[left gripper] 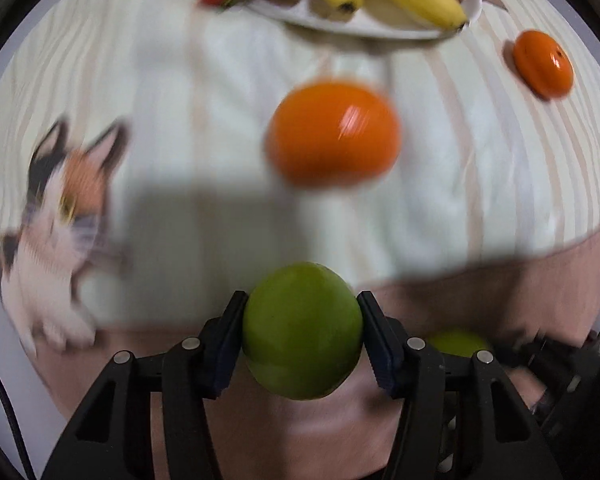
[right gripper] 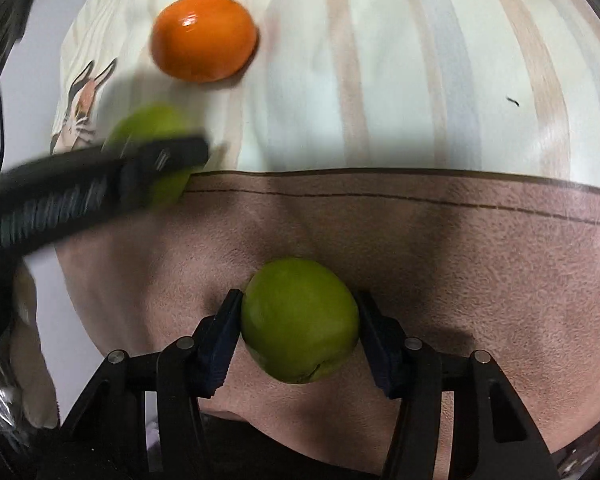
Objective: Organize fruits
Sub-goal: 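Grasp a green apple with the left tool while the right tool grasps the other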
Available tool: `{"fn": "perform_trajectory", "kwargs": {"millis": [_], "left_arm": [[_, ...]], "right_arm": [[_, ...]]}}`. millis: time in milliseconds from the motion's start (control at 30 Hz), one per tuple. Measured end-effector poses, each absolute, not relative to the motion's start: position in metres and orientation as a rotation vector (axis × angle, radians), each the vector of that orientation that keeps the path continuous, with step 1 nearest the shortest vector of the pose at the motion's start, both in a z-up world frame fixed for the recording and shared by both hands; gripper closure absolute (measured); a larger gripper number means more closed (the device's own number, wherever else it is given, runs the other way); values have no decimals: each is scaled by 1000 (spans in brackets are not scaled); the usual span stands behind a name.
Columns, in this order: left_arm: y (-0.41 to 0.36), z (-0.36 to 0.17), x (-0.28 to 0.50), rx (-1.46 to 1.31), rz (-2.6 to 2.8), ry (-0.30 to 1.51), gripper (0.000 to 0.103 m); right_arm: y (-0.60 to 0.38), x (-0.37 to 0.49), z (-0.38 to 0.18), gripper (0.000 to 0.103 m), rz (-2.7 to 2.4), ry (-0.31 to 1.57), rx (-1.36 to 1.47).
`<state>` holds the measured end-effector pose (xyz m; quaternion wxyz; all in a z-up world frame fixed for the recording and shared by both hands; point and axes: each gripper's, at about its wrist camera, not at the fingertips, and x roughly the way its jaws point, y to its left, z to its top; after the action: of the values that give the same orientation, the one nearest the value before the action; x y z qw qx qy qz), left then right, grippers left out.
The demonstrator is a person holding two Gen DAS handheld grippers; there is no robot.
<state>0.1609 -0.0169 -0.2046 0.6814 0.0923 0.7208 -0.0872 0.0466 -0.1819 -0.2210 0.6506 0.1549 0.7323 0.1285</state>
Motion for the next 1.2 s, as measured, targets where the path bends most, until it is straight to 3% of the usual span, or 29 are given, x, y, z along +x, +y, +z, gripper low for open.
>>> {"fn": "perform_trajectory", "kwargs": {"millis": [367, 733, 933, 1200], "left_arm": [[43, -227, 125, 53, -135, 1740, 49], [12, -252, 145, 106, -122, 1780, 49], [-6, -238, 128, 180, -95, 1720, 51], [-33, -188, 121, 61, -116, 1675, 51]], "right_arm": [[-208, 43, -207, 45, 255, 1645, 234], [-184, 53, -227, 44, 232, 1660, 198], [-162, 52, -224, 44, 222, 1641, 155], [-161, 50, -189, 44, 254, 1573, 218]]}}
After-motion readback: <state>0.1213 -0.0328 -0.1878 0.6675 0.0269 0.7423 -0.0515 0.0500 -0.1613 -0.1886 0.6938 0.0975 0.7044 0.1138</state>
